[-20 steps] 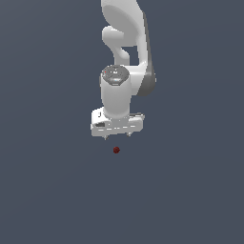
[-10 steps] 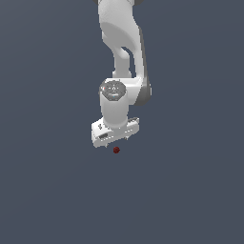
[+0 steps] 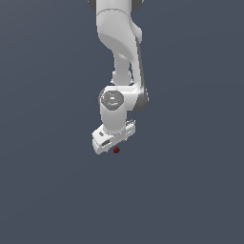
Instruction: Pick up the object and move it to a goal position.
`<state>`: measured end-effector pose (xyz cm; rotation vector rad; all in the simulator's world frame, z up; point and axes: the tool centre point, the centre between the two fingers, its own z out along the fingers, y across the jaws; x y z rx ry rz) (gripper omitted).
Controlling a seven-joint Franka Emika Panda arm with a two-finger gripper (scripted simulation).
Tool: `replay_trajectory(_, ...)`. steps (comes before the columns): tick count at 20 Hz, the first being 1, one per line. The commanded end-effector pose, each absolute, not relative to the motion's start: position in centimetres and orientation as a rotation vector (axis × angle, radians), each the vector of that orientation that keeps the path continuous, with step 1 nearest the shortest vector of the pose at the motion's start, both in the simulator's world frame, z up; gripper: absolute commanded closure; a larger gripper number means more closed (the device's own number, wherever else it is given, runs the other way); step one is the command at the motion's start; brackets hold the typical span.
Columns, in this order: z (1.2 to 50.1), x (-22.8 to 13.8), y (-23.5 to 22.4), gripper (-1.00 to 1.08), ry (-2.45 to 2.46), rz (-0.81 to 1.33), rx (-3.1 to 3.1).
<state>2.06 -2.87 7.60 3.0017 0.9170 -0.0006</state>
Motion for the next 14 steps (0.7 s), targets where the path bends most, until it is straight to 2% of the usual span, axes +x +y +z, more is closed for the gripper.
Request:
replay_trajectory(1, 7.1, 2.1, -2.9, -0.92, 0.961, 0.000, 2.989)
replay_trajectory(14, 5.4, 2.0, -2.9, -0.92, 0.993, -0.001, 2.980)
